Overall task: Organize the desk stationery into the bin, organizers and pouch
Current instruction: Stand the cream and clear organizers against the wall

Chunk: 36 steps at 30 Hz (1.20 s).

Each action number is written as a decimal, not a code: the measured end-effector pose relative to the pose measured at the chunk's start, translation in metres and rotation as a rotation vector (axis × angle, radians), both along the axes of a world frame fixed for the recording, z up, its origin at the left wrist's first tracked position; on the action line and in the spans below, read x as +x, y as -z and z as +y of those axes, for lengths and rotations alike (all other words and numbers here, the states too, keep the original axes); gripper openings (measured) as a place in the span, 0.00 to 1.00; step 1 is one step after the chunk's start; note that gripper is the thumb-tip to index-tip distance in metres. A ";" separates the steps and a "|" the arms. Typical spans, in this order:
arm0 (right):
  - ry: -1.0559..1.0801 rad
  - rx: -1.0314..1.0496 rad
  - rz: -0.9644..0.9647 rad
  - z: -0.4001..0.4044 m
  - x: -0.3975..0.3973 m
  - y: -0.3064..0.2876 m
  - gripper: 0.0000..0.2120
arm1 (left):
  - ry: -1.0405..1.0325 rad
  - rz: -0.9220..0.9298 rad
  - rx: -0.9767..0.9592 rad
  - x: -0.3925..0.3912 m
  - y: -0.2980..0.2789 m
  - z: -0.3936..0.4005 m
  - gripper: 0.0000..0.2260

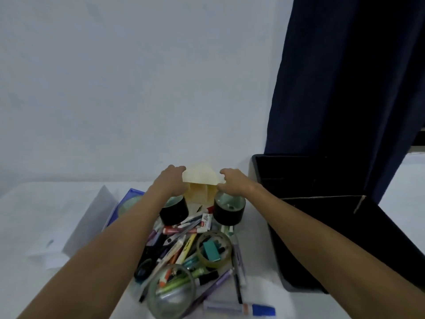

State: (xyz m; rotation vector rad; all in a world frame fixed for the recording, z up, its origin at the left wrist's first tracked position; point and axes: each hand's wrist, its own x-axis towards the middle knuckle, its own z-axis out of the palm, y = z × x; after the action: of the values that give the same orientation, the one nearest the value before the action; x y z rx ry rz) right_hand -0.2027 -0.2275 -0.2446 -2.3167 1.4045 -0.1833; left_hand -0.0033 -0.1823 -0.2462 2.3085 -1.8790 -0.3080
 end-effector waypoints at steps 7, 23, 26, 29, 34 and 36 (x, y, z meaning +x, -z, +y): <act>0.070 0.047 -0.007 -0.019 0.012 0.026 0.18 | 0.097 -0.182 0.006 0.002 0.024 -0.017 0.27; 0.154 -0.113 -0.392 -0.043 -0.007 0.001 0.15 | 0.028 -0.266 -0.206 -0.026 0.013 -0.037 0.10; 0.196 -0.174 -0.487 -0.049 -0.018 -0.014 0.16 | -0.019 -0.052 -0.222 -0.035 0.010 -0.044 0.07; 0.308 -0.168 -0.540 -0.053 -0.029 -0.013 0.21 | -0.039 0.168 -0.198 -0.043 0.011 -0.050 0.06; 0.342 0.223 -0.607 -0.048 -0.032 -0.003 0.27 | -0.113 0.513 -0.140 -0.057 0.006 -0.048 0.09; 0.264 0.192 -0.550 -0.046 -0.030 0.002 0.23 | -0.133 0.571 -0.127 -0.063 0.008 -0.049 0.11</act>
State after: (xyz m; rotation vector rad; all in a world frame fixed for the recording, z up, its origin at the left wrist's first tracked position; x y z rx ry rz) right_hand -0.2323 -0.2735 -0.2462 -1.7346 1.3545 -0.6747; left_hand -0.0664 -0.2309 -0.2538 1.9690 -1.4140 -0.7167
